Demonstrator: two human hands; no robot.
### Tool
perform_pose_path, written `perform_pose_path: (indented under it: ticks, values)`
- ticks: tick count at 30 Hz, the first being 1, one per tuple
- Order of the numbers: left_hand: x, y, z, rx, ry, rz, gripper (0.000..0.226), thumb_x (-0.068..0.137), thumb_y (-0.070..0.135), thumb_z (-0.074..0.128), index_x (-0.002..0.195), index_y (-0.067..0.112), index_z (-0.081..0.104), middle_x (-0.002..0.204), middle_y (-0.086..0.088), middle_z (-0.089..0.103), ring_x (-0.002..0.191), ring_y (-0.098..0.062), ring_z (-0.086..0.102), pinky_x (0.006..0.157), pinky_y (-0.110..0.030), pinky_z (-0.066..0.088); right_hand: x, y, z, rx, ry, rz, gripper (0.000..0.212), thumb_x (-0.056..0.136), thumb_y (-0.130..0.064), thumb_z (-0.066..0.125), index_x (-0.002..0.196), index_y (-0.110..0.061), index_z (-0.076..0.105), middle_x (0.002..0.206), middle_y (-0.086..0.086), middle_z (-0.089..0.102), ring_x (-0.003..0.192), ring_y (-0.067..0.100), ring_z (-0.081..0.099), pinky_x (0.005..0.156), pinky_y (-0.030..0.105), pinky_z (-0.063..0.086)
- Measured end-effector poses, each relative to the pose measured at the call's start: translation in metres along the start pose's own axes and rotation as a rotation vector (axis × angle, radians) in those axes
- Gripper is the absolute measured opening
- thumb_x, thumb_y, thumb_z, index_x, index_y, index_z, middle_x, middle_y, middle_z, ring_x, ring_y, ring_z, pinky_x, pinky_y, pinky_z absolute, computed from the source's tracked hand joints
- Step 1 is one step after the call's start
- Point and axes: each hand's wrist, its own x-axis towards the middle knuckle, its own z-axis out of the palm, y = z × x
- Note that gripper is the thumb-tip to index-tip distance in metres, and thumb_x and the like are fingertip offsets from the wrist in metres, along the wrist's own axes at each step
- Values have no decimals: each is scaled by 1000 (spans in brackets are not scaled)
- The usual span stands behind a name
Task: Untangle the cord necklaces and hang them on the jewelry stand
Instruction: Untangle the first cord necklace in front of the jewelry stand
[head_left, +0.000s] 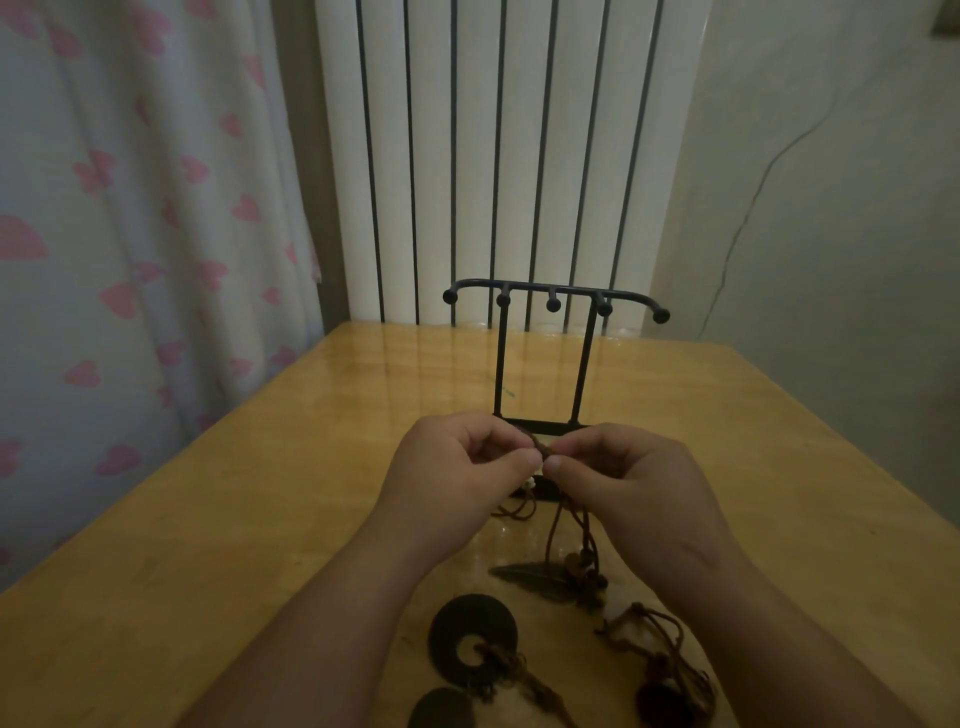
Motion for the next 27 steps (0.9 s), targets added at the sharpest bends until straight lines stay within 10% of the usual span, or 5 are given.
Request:
perform_pose_path:
  ticks: [18,27]
  values:
    - [-2,4,-4,92,-102,43,16,91,20,67,86,35,72,65,25,65,62,6,60,52,-8,43,0,0,1,-16,-84,-27,12,92,-27,57,90,-32,68,82,-16,69,77,1,64,66,19,53]
    - [-1,0,-2,145,-72,54,15,83,17,69,72,27,72,66,15,65,59,2,57,53,-9,43,-2,-5,0,-56,-180,-5,17,94,-25,55,83,-26,68,78,5,67,74,23,60,66,40,54]
